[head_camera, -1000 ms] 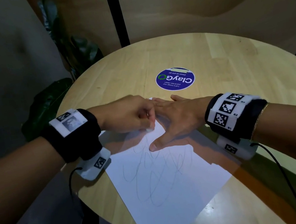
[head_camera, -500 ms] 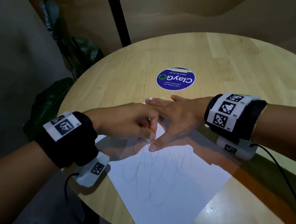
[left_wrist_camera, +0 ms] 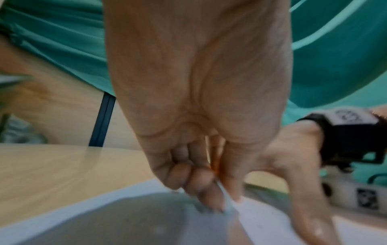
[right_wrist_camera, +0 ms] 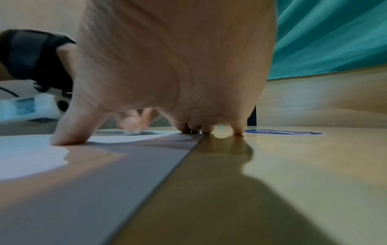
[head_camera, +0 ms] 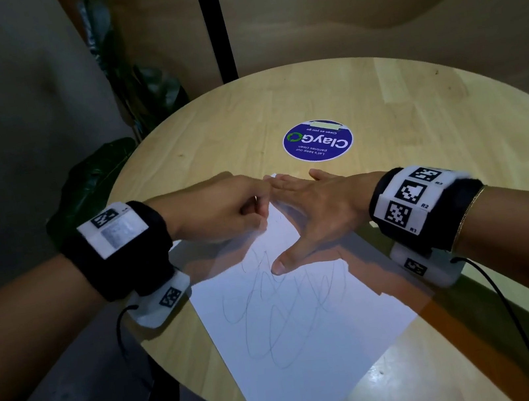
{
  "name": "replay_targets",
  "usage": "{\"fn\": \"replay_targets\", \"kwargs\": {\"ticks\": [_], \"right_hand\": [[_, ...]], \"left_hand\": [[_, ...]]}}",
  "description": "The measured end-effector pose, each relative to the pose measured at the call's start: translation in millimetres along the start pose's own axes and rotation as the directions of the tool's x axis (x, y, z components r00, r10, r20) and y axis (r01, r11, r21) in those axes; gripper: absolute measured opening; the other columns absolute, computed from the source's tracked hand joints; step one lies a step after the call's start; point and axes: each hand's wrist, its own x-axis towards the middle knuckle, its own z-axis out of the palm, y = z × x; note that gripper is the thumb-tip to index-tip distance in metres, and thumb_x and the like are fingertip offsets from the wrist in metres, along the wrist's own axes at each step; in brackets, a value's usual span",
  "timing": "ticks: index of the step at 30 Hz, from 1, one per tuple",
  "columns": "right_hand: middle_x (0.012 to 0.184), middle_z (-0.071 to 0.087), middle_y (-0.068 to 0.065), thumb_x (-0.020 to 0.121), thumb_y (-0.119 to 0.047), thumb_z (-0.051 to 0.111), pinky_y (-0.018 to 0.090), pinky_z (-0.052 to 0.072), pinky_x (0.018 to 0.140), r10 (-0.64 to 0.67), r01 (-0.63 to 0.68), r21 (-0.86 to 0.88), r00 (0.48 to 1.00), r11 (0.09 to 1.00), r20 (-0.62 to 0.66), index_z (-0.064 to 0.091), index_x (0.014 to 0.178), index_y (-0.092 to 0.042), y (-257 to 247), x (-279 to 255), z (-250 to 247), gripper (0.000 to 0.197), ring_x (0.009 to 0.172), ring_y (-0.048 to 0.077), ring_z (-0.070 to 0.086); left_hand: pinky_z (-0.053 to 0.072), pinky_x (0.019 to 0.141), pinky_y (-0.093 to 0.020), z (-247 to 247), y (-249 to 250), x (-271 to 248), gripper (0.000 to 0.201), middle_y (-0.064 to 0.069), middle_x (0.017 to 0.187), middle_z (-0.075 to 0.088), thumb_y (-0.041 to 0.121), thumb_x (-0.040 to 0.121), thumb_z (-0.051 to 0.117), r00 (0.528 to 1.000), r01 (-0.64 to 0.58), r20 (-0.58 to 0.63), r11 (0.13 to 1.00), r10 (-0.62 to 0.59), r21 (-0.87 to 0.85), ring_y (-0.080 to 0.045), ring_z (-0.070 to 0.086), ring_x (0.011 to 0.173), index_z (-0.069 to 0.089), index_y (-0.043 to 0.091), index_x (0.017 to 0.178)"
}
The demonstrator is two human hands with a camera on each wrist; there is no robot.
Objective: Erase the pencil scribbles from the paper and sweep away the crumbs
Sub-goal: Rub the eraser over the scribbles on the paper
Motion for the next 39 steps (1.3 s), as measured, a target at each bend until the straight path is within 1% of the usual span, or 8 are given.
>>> {"fn": "replay_targets", "kwargs": {"ticks": [3, 12, 16, 19, 24, 29, 33, 39], "right_hand": [[0.174, -0.025, -0.019, 0.067, -0.102, 0.056, 0.049, -0.013, 0.131, 0.015, -0.015, -0.025, 1.0, 1.0, 0.009, -0.016, 0.169, -0.032, -2, -3, -1, 0.143, 0.156, -0.003, -0.028], [0.175, -0.021, -0.017, 0.071, -0.099, 0.058, 0.048, -0.012, 0.131, 0.018, -0.018, -0.027, 1.0, 0.999, -0.007, -0.011, 0.171, -0.028, -6, -6, -2, 0.14, 0.158, -0.001, -0.024], [0.177, -0.018, -0.012, 0.07, -0.099, 0.059, 0.053, -0.01, 0.131, 0.004, -0.004, 0.018, 0.999, 1.0, -0.036, -0.003, 0.168, -0.048, -5, -5, -4, 0.126, 0.16, 0.003, -0.022], [0.178, -0.017, -0.008, 0.075, -0.095, 0.059, 0.061, -0.01, 0.129, 0.0, 0.001, 0.015, 1.0, 1.0, -0.023, 0.002, 0.163, -0.061, -7, -7, -6, 0.11, 0.161, 0.007, -0.022], [0.178, -0.019, -0.011, 0.08, -0.094, 0.054, 0.056, -0.005, 0.131, -0.047, 0.038, -0.075, 0.993, 0.996, -0.112, 0.01, 0.169, -0.047, -5, -3, -7, 0.11, 0.163, 0.012, -0.015], [0.169, 0.031, -0.015, 0.081, -0.087, 0.064, 0.047, 0.024, 0.127, -0.078, 0.079, 0.006, 0.987, 0.997, -0.14, 0.045, 0.151, -0.039, -3, -3, -6, 0.088, 0.154, 0.024, 0.031], [0.177, 0.012, -0.019, 0.074, -0.095, 0.058, 0.05, 0.009, 0.132, -0.128, 0.131, 0.027, 0.987, 0.991, -0.097, 0.028, 0.157, -0.06, 2, 4, -3, 0.095, 0.163, 0.013, 0.013], [0.175, -0.006, -0.027, 0.054, -0.106, 0.061, 0.057, 0.009, 0.131, -0.037, 0.039, 0.053, 0.999, 0.998, -0.038, 0.024, 0.146, -0.073, 1, 2, -2, 0.104, 0.166, 0.026, 0.002]], "left_hand": [[0.056, 0.079, -0.033, 2, 9, -5, 0.01, 0.0, 0.088, 0.079, 0.022, 0.099, 0.074, 0.98, -0.003, 0.199, 0.994, 0.024, -0.106, -0.014, 0.071, 0.082, 0.07, 0.023, 0.09], [0.057, 0.081, -0.036, 3, 7, -11, 0.008, 0.001, 0.091, 0.08, 0.021, 0.1, 0.074, 0.98, -0.004, 0.195, 0.99, 0.032, -0.142, -0.016, 0.073, 0.084, 0.069, 0.018, 0.094], [0.058, 0.082, -0.037, 4, -1, -8, 0.005, 0.005, 0.09, 0.077, 0.027, 0.1, 0.072, 1.0, -0.021, -0.017, 1.0, 0.02, -0.014, -0.009, 0.069, 0.087, 0.069, 0.025, 0.097], [0.058, 0.08, -0.031, 7, 3, -13, 0.005, 0.003, 0.093, 0.08, 0.023, 0.101, 0.073, 0.993, -0.046, 0.104, 0.992, 0.059, -0.12, -0.009, 0.071, 0.084, 0.071, 0.021, 0.097], [0.052, 0.076, -0.027, 2, -5, -9, 0.003, 0.012, 0.091, 0.076, 0.029, 0.1, 0.072, 0.999, 0.0, -0.037, 1.0, 0.0, -0.013, -0.002, 0.067, 0.085, 0.072, 0.028, 0.098], [0.052, 0.068, -0.02, 5, -1, -9, 0.001, 0.012, 0.085, 0.078, 0.022, 0.1, 0.074, 0.993, 0.004, 0.116, 0.987, 0.015, -0.163, -0.003, 0.069, 0.078, 0.074, 0.022, 0.101], [0.042, 0.068, -0.018, 1, -10, -6, 0.003, 0.014, 0.081, 0.071, 0.027, 0.099, 0.073, 0.997, 0.021, -0.077, 0.998, -0.026, -0.062, 0.006, 0.062, 0.077, 0.071, 0.028, 0.098], [0.044, 0.066, -0.014, 4, -4, -6, 0.003, 0.014, 0.077, 0.073, 0.022, 0.1, 0.073, 0.999, -0.025, 0.031, 0.994, 0.028, -0.11, 0.005, 0.062, 0.072, 0.074, 0.025, 0.1]]}}
